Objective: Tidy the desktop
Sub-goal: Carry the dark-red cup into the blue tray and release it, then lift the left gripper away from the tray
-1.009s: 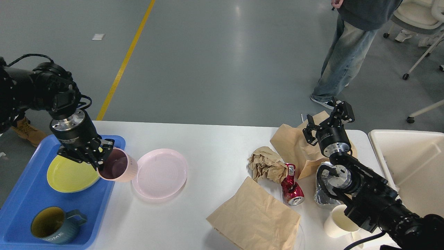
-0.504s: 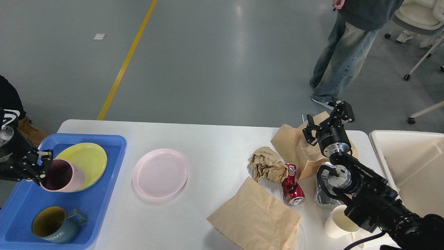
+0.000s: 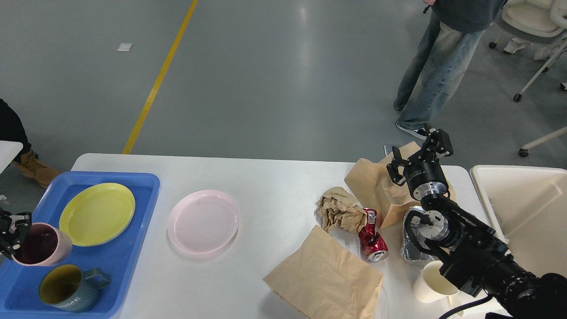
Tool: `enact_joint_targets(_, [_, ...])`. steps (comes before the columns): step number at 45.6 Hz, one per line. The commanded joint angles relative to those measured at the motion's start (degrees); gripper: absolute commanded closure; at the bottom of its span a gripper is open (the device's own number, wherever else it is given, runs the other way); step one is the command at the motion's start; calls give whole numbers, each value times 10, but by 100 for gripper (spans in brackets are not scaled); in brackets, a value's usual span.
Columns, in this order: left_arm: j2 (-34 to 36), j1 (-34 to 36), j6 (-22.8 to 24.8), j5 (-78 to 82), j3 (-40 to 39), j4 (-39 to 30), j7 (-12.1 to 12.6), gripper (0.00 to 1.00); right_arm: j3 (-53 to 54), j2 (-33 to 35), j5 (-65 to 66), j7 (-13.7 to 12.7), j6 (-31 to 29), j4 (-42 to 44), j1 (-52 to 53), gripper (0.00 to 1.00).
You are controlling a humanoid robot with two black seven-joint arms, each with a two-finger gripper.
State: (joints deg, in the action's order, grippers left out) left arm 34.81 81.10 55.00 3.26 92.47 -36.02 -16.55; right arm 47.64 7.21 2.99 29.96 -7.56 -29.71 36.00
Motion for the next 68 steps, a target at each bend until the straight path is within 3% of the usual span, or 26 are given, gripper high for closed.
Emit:
enact_joint_targets(1, [3, -15, 0, 0, 1, 7, -1, 95, 0, 0, 0, -1, 0, 0, 0, 0])
enact_joint_targets(18, [5, -61, 0, -1, -1, 60, -2, 92, 0, 0, 0, 0, 0, 0, 0, 0])
enact_joint_targets(42, [3, -83, 0, -2, -11, 61, -2, 88, 0, 0, 0, 0, 0, 1, -1, 0])
enact_joint_targets(46, [3, -78, 0, -3, -11, 61, -2, 75, 0, 0, 0, 0, 0, 0, 0, 0])
enact_joint_targets(52, [3, -57, 0, -3, -11, 61, -2, 26, 0, 0, 0, 0, 0, 0, -1, 0])
enact_joint_targets(54, [3, -46, 0, -3, -11, 61, -2, 15, 0, 0, 0, 0, 0, 0, 0, 0])
enact_joint_targets(61, [-9, -8, 0, -2, -11, 58, 2, 6, 0, 0, 0, 0, 0, 0, 0, 0])
enact_joint_targets(68, [-56, 43, 0, -2, -11, 58, 1, 5, 0, 0, 0, 0, 0, 0, -1, 0])
